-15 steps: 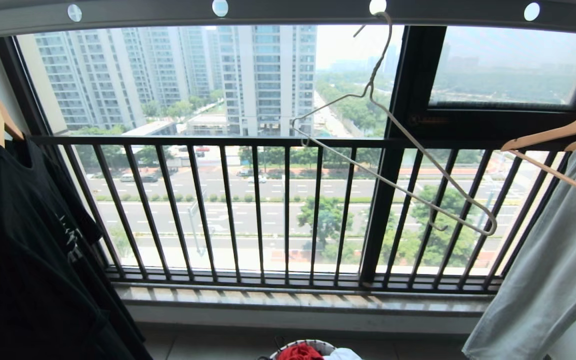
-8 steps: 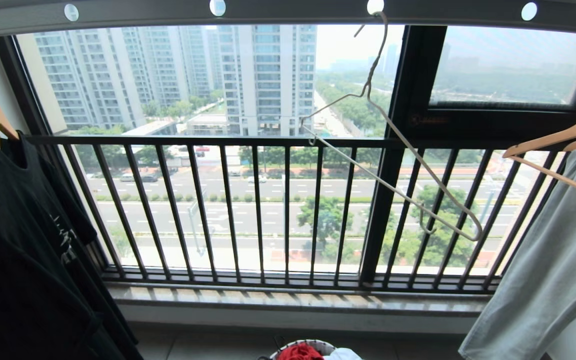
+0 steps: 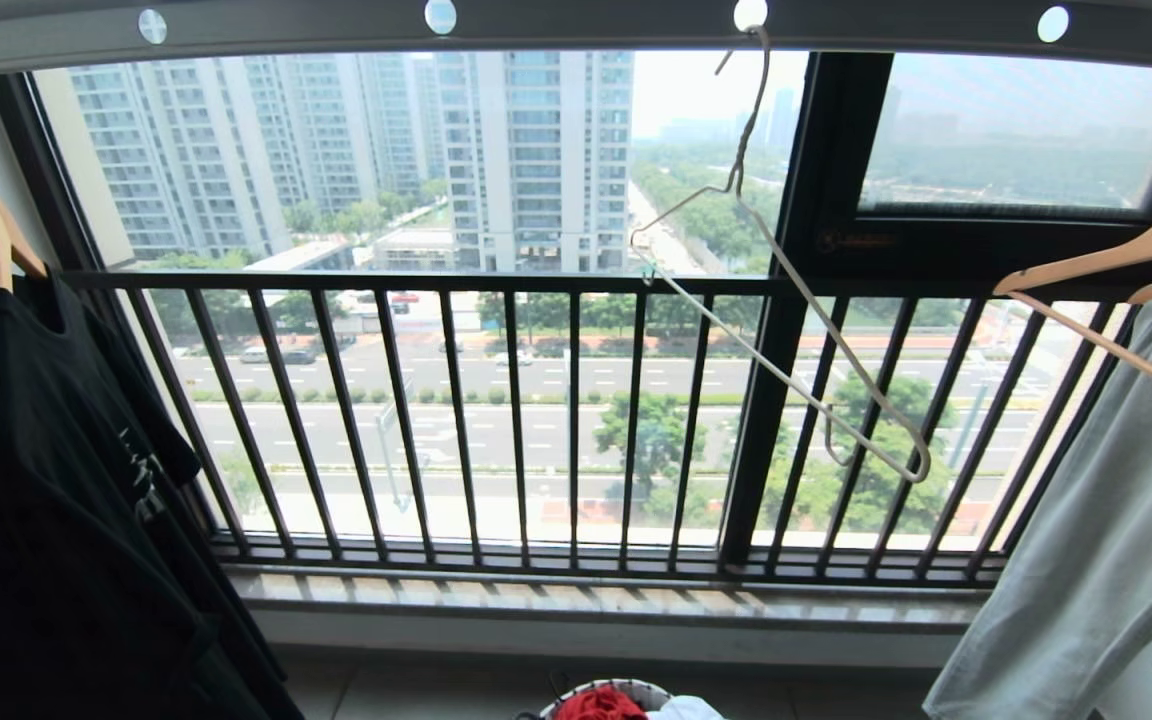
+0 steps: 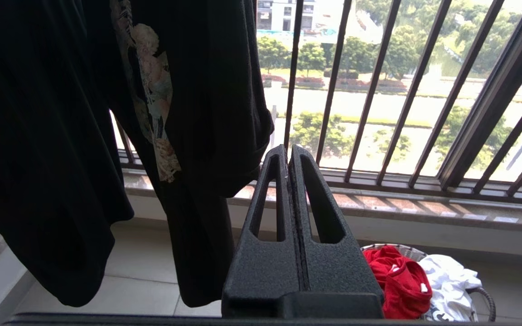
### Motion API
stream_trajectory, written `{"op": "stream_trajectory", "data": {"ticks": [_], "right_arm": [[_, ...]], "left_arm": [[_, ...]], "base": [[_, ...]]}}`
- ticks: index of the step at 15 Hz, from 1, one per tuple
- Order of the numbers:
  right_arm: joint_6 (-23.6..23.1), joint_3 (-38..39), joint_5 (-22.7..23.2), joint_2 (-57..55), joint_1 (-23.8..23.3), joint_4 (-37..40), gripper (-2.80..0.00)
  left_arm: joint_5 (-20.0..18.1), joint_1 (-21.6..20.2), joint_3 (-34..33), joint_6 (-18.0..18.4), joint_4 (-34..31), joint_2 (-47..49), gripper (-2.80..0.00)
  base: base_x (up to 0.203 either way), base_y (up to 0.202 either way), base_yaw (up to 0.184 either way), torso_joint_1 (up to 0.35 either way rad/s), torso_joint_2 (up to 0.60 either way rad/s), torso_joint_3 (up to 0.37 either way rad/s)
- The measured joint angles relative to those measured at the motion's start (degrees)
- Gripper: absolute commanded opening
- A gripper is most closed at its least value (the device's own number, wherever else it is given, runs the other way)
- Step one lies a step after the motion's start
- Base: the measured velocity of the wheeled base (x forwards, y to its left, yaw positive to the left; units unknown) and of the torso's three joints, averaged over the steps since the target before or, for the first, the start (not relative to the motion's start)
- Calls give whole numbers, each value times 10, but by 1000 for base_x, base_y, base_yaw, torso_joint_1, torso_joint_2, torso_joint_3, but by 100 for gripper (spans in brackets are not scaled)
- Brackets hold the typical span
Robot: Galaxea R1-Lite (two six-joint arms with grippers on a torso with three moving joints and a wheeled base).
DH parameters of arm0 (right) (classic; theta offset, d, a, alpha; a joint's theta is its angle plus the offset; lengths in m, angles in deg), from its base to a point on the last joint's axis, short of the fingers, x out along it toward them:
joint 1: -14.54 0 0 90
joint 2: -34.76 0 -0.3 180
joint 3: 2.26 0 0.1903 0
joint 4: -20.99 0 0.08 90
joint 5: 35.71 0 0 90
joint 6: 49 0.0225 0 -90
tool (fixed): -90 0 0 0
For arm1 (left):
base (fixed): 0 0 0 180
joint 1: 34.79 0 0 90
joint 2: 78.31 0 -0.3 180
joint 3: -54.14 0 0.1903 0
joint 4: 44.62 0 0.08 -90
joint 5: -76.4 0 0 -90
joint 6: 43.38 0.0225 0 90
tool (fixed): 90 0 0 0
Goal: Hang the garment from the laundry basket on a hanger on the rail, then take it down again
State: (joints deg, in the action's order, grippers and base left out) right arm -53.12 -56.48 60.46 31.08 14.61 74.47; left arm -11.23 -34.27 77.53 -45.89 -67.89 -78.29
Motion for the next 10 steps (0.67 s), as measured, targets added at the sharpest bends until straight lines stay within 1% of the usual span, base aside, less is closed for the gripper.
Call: {"op": "stream_trajectory", "data": {"ticks": [1,2,5,7,8,10], "right_arm": [[-4,49,-15,11,0,-49,-280],[-6,96,-25,19,0,-100,-280],[-8,215,-38,32,1,-236,-280],[-8,275,-39,35,1,-300,-280],[-5,292,-41,36,1,-310,-280],[7,304,-41,37,1,-301,-280]], "left_arm": [[1,0,0,-16,0,0,-280],[2,0,0,-23,0,0,-280],[2,0,0,-24,1,0,-280],[2,0,0,-24,1,0,-280],[2,0,0,-24,1,0,-280],[2,0,0,-24,1,0,-280]], "base": [[0,0,0,0,0,0],[0,0,0,0,0,0],[0,0,0,0,0,0],[0,0,0,0,0,0],[0,0,0,0,0,0],[0,0,0,0,0,0]]}}
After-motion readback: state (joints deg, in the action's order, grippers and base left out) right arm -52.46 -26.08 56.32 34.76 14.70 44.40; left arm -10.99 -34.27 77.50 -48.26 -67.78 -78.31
